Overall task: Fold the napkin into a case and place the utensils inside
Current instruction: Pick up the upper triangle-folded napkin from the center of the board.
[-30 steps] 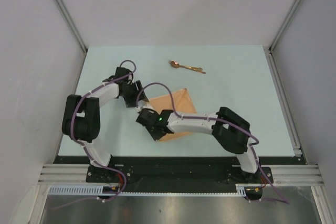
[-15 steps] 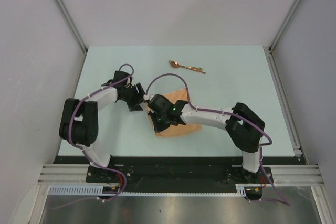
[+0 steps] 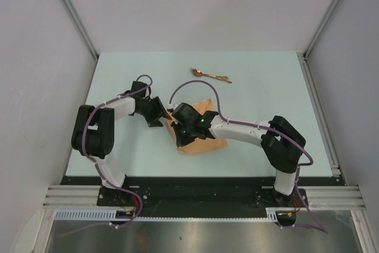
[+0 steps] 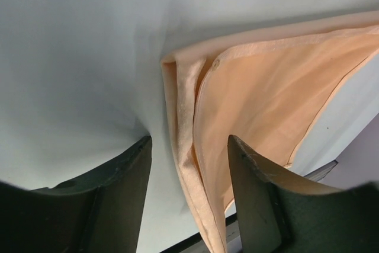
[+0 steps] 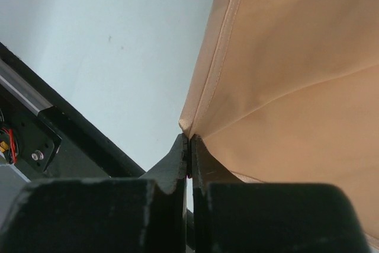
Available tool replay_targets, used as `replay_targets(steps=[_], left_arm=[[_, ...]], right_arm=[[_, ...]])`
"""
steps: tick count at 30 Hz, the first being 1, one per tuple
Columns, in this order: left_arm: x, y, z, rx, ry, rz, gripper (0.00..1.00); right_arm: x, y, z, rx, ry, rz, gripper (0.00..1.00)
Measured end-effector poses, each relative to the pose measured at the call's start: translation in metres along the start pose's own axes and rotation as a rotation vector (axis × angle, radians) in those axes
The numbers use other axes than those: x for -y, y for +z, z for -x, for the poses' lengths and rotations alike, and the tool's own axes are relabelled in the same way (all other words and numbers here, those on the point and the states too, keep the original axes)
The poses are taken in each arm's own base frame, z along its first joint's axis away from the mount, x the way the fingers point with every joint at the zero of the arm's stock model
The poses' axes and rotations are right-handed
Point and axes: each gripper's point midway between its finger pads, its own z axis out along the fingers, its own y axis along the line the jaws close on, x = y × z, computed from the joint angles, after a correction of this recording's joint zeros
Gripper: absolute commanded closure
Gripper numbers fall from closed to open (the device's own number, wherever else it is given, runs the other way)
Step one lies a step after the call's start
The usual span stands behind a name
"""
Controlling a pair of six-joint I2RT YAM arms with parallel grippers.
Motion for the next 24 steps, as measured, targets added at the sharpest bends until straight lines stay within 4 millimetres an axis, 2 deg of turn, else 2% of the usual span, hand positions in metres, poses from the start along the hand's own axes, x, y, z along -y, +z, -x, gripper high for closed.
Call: replay_targets(steps=[7, 10, 13, 14, 16, 21, 24], left_arm=[[0.007, 0.009, 0.011, 0.007, -0.011, 0.000, 0.52], [0.007, 0.011, 0.015, 0.017, -0.016, 0.009, 0.65], [0.002, 0.012, 0.021, 0.045, -0.012, 0.037, 0.82], [0.000, 0.013, 0.023, 0.054, -0.010, 0.049, 0.92], [-0.001, 0.014, 0.025, 0.058, -0.014, 0.056, 1.00], [-0.001, 0.012, 0.029, 0.070, 0.002, 0.076, 1.00], [-0.003, 0.000, 0.028, 0.075, 0.010, 0.093, 1.00]], right_arm=[[0.000, -0.002, 0.001, 0.006, 0.005, 0.013, 1.00], [0.001, -0.002, -0.001, 0.003, 0.005, 0.013, 1.00], [0.001, -0.002, -0.002, 0.001, 0.005, 0.016, 1.00], [0.001, -0.002, -0.003, 0.002, 0.005, 0.017, 1.00], [0.001, -0.001, -0.002, 0.006, 0.004, 0.021, 1.00], [-0.004, -0.001, -0.002, 0.014, -0.014, 0.028, 1.00], [-0.020, -0.003, -0.002, 0.021, -0.045, 0.050, 1.00]])
